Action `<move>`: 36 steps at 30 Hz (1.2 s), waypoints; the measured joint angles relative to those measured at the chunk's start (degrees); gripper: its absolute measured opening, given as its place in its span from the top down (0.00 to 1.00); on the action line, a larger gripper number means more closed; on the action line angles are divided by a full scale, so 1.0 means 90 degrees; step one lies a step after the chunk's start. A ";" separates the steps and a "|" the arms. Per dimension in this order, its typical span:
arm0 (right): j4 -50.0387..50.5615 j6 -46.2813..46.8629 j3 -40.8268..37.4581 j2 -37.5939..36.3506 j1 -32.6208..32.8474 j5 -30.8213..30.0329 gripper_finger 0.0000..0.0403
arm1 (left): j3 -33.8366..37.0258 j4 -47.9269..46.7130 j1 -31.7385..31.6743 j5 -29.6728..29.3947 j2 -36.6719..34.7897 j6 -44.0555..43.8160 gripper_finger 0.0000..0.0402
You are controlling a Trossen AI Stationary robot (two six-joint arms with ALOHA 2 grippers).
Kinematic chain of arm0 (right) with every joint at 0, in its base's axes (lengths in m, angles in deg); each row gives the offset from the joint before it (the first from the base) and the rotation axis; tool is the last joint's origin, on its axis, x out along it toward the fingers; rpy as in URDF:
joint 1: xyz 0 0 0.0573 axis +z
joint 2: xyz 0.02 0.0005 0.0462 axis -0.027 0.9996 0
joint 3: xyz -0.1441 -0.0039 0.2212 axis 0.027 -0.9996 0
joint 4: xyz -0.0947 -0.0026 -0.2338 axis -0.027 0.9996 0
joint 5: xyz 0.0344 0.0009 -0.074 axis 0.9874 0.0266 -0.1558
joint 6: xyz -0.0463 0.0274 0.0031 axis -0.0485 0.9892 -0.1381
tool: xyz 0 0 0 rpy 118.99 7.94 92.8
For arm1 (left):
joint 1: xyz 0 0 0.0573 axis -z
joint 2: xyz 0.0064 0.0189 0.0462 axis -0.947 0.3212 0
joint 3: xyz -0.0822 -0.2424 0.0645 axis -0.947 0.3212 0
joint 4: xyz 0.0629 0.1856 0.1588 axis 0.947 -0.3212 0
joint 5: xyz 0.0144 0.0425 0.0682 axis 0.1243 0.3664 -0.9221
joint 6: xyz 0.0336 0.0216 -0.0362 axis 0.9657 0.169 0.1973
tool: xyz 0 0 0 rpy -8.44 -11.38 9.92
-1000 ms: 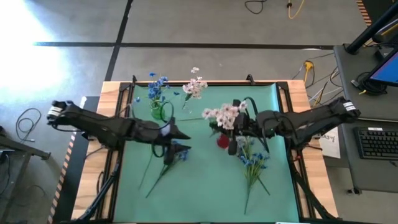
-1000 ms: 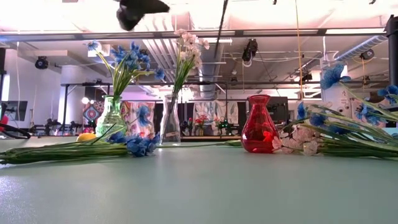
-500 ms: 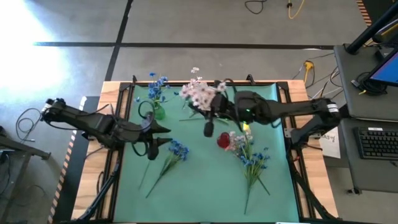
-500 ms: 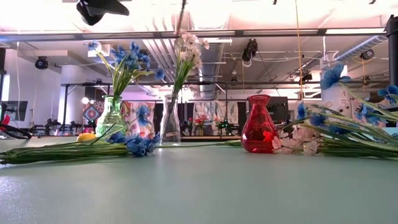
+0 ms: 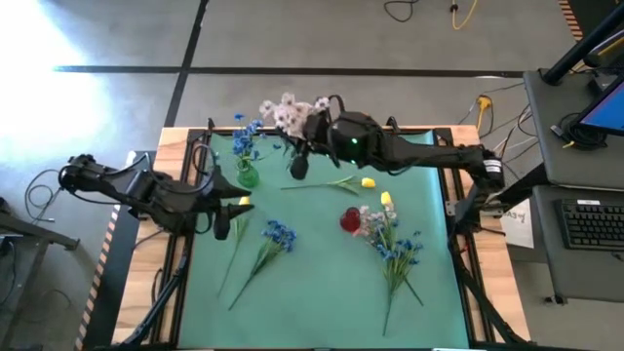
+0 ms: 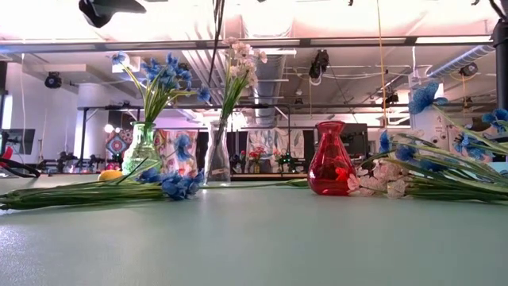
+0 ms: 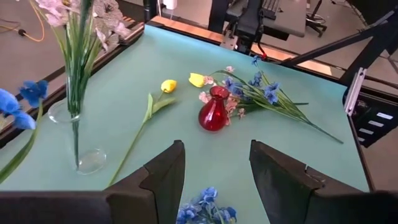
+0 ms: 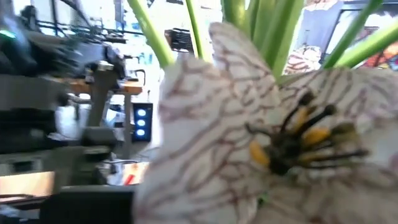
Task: Sort flowers into vase by color
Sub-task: Put the left white flowers into the transparent vas
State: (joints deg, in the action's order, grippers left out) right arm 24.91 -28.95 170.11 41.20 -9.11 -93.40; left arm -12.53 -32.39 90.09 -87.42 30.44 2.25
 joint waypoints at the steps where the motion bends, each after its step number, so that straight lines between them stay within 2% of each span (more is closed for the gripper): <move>1: 0.0001 -0.0032 0.0066 0.0063 -0.0063 -0.0003 0.97 | 0.0001 -0.0027 0.0000 -0.0002 -0.0025 0.0001 0.58; 9: 0.0042 0.0075 0.0579 0.0530 -0.0538 -0.0008 0.97 | 0.0002 -0.0177 0.0000 -0.0009 -0.0101 0.0001 0.58; 14: 0.0462 0.0190 0.0836 0.0742 -0.0725 -0.0010 0.97 | 0.0002 -0.0204 0.0000 -0.0010 -0.0092 0.0003 0.58; 17: 0.0712 0.0400 0.0846 0.0744 -0.0825 0.0034 0.97 | 0.0005 -0.0252 0.0000 -0.0010 -0.0094 0.0003 0.58; 23: 0.0850 0.0918 0.0828 0.0749 -0.1011 0.0696 0.97 | 0.0005 -0.0303 0.0000 -0.0269 -0.0096 0.0006 0.58; 36: 0.0811 0.1017 0.0816 0.0985 -0.1121 0.0779 0.97 | 0.0005 -0.0339 -0.0001 -0.0325 -0.0106 0.0006 0.58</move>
State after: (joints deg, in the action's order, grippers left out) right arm 32.21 -19.80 177.46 50.06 -19.19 -86.39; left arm -12.48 -35.44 90.09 -90.35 29.49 2.31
